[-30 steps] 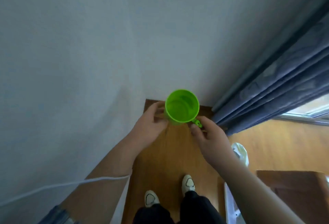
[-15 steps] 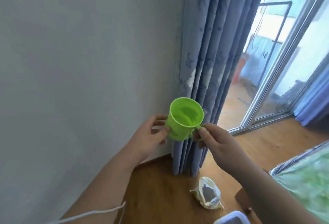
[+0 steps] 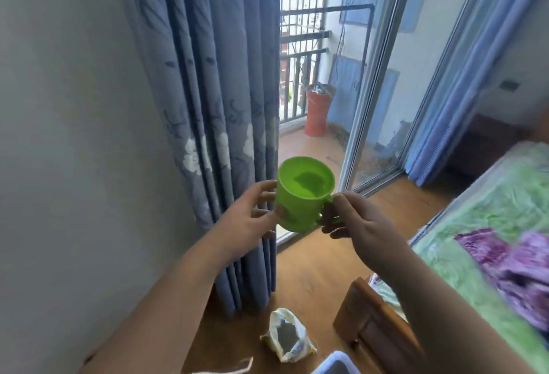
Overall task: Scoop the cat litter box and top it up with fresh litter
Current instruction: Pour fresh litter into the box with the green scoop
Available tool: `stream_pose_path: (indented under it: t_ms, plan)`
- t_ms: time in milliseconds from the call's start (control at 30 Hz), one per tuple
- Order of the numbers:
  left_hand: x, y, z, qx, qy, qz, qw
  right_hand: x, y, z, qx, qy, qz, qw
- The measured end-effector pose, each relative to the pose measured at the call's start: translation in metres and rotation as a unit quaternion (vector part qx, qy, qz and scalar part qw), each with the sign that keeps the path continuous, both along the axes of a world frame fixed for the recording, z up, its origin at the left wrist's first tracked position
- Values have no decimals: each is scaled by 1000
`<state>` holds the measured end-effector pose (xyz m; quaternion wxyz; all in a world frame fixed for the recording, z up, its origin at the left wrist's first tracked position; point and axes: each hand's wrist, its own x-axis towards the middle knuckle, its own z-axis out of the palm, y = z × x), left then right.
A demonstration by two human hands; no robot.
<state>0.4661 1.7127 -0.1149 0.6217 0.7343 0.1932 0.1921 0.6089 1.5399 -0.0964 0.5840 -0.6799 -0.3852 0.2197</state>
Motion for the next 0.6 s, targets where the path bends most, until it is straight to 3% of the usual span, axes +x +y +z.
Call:
stream_pose_path:
  t_ms: [333,600]
  plan:
    - [114,8,-46,14,69,-167,983,49,-32,-61,-26,59,-164,984]
    - [162,40,-115,30,135,-325,935,27,-14,-116,-100,129,-339,927]
